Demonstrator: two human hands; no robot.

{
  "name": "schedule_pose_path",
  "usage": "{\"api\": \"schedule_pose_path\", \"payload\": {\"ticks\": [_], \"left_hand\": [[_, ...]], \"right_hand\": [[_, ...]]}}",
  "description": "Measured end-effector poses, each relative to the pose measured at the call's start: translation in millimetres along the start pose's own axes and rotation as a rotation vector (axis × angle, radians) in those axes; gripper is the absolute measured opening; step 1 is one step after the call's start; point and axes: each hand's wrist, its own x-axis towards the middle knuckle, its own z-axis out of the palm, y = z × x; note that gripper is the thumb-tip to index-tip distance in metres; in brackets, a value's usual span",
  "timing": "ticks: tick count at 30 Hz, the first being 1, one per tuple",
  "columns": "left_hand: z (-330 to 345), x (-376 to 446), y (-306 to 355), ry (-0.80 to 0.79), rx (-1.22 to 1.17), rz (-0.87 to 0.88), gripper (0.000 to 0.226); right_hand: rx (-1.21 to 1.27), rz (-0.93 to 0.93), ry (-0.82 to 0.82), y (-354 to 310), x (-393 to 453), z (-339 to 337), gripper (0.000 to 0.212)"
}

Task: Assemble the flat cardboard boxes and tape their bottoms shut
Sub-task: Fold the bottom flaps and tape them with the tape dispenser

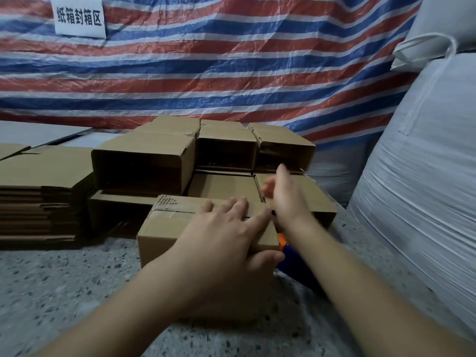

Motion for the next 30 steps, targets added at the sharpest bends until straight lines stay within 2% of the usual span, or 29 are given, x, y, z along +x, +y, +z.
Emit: {"api": "schedule_pose_path", "payload": {"ticks": [1,3,5,8,10,13,15,18,20,21,23,26,30], "left_hand": [[0,0,1,-0.004,0.002,-0.011,0.093],[-1,1,2,-0.013,0.004,-0.027,0.105],[-1,2,2,-0.016,0.001,-0.025,0.109],[0,2,1,-0.005,-0.01,-0.031,0.108],[2,1,1,0.017,-0.036,-0.042,0.105],[-3,-1,0,0.082,-0.168,-0.063,0.102],[-10,-5,-3,0.207,-0.304,-0.074,0.095],[-17,-21,-14,0.566,-0.409,-0.18,0.074],[-12,-36,-30,0.765,-0.524,-0.363,0.066],[-6,-45,-39,0.789,-0.581,-0.465,0.067],[10,-62,-49,0.69,-0.721,-0.635,0.073],[29,-73,-43,0.558,-1.083,-0.716,0.076],[20,-71,-46,0.53,-1.216,-0.683,0.061]], "right_hand": [[0.026,0.086,-0.02,12,-5,4,0.056],[0.23,0.269,-0.113,32,-19,7,0.055],[0.348,0.334,-0.143,45,-30,7,0.046],[0.164,0.147,0.031,54,-30,6,0.034],[0.065,0.007,0.108,53,-29,3,0.036],[0.118,-0.023,0.135,49,-25,-5,0.042],[0.216,-0.034,0.115,44,-27,-9,0.042],[0.261,-0.169,-0.02,54,-46,-15,0.039],[0.255,-0.226,-0.128,66,-65,-19,0.056],[0.227,-0.25,-0.183,71,-73,-20,0.07],[0.132,-0.283,-0.259,75,-83,-18,0.088],[0.105,-0.28,-0.299,74,-88,-8,0.09],[0.03,-0.258,-0.131,46,-78,-3,0.091]]}}
